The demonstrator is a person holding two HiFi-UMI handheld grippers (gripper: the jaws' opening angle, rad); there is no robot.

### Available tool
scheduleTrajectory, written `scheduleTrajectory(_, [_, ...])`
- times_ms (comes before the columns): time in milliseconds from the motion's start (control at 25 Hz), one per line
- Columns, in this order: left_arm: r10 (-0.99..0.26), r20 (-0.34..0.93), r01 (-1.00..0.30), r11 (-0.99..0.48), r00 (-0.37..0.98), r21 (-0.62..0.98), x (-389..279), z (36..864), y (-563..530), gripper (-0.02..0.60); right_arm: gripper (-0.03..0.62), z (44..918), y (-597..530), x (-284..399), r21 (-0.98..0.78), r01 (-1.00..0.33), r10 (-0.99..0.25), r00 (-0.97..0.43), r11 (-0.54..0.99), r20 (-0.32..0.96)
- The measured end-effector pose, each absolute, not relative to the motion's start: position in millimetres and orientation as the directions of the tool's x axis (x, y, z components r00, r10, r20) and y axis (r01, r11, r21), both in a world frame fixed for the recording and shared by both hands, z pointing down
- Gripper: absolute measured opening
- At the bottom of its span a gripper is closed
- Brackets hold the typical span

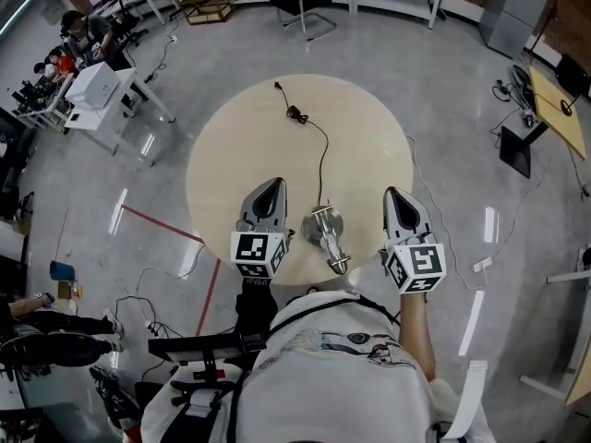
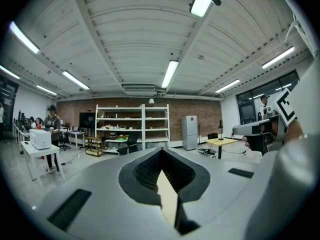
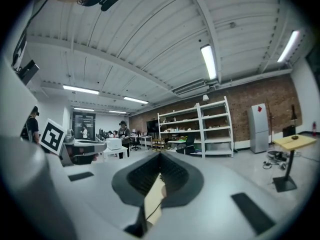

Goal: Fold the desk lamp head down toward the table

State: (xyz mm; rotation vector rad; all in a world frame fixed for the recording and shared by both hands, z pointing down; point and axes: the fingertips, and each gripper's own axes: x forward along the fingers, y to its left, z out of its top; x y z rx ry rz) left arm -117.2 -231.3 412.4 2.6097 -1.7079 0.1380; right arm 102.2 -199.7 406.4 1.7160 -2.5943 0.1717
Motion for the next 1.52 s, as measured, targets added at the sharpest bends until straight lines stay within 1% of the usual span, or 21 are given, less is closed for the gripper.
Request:
scheduleTrajectory(200, [-0.918,0.081,-0.919,-0.392,0.388,-0.035,-120,410,-234,0.000,0.005,404,-204,99,-0.047,-0.916,-0.912,-0.402,0.399,0.088])
scheduleTrajectory(720, [-0.919,0.093,-0.920,-0.389,0.383,-0.044,-122,414,-236,0.000,0.005,413,-206,89,-0.044,-0.907,-0.900,-0.421,0.418,0.117])
scheduleTrajectory(1520, [-0.910,0.109,-0.914,-0.405,0.400,-0.032,-120,418,-230,0.000,0.005,414,-201,86,-0.042,-0.904,-0.896,-0.426,0.424,0.126])
